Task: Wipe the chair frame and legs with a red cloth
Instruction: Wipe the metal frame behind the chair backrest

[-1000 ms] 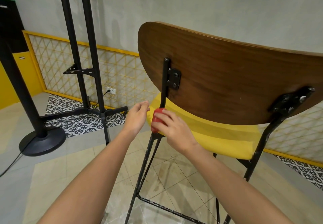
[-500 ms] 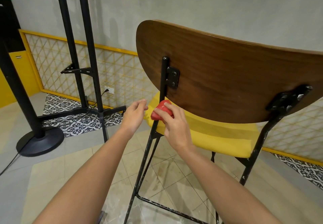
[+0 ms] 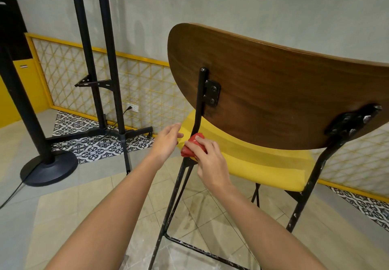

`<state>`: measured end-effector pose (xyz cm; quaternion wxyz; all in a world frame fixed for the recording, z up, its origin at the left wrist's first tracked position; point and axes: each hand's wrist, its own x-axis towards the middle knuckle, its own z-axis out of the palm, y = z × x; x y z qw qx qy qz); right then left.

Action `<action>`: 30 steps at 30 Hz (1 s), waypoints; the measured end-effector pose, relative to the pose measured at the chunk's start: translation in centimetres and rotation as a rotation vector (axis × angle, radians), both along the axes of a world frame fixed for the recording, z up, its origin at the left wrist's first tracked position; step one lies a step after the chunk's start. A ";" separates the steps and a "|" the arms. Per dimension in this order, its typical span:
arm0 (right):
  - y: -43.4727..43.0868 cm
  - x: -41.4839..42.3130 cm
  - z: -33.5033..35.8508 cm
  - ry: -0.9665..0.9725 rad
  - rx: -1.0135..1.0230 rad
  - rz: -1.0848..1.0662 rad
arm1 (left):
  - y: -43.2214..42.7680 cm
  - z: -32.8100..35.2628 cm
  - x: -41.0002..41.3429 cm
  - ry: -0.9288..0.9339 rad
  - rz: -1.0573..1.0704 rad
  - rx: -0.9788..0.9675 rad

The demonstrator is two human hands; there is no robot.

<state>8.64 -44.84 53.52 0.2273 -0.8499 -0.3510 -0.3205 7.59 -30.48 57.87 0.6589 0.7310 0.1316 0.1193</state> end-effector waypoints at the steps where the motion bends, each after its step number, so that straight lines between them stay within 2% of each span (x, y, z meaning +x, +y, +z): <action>1: 0.3 0.1 0.3 -0.012 0.037 0.019 | 0.0 -0.1 0.0 0.000 -0.001 0.005; 4: 1.0 0.7 1.3 -0.026 0.036 0.033 | 0.1 -0.6 0.0 0.018 -0.023 0.034; 11: 0.5 1.1 2.0 -0.397 -0.415 0.073 | 0.4 -1.2 -0.2 0.020 -0.013 0.021; 18: 1.6 1.7 7.6 -0.610 -0.416 -0.059 | 1.1 -0.9 -0.3 0.010 0.038 -0.003; 22: 1.9 1.9 7.0 -0.586 -0.535 -0.137 | 1.1 -1.2 -0.4 0.009 0.040 -0.011; 26: 2.8 1.3 6.0 -0.423 -0.694 -0.194 | 1.0 -1.0 -0.4 0.010 0.050 -0.008; 30: 3.9 0.6 7.1 -0.421 -0.698 -0.211 | 1.5 -1.2 -0.5 0.002 0.077 -0.004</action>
